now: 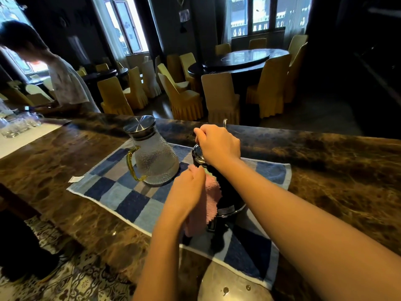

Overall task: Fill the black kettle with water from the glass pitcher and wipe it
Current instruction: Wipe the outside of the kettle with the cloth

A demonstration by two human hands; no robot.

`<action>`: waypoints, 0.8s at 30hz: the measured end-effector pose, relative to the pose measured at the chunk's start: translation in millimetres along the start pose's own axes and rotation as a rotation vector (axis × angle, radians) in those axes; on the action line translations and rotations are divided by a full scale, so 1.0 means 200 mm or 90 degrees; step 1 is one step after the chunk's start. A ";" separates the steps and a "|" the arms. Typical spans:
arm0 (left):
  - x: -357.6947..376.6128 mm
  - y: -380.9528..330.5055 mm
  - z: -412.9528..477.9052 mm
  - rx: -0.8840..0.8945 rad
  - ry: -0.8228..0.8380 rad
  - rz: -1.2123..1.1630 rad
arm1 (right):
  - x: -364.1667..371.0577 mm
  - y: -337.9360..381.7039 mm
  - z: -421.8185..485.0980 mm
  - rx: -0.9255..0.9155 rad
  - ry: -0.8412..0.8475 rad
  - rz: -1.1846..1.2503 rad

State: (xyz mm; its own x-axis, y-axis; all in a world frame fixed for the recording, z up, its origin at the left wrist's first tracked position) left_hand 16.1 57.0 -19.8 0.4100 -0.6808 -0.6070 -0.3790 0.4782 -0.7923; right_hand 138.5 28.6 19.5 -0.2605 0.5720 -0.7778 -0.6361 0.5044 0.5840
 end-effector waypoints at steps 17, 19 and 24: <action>0.09 0.11 -0.04 0.025 -0.059 -0.193 | -0.01 -0.01 0.00 0.003 0.006 -0.003; 0.17 0.24 -0.17 -0.021 -0.224 -0.352 | -0.01 -0.01 0.00 0.008 0.010 -0.008; 0.30 0.33 -0.32 -0.170 -0.394 -0.492 | -0.01 -0.01 0.01 0.007 0.004 -0.010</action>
State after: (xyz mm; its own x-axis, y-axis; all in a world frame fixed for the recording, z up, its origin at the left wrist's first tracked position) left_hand -36.6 12.2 -104.3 0.9477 -0.3092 0.0786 0.0294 -0.1608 -0.9865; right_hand 141.4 27.2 20.1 -0.2544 0.5601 -0.7884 -0.6324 0.5205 0.5738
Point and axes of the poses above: each hand's wrist, its own z-axis towards the middle knuckle, its own x-axis out of the palm, y = z × x, the point moved 8 cm from there along z, towards the middle knuckle, and after that the axes turned 9 degrees about y, right-handed, at the moved point
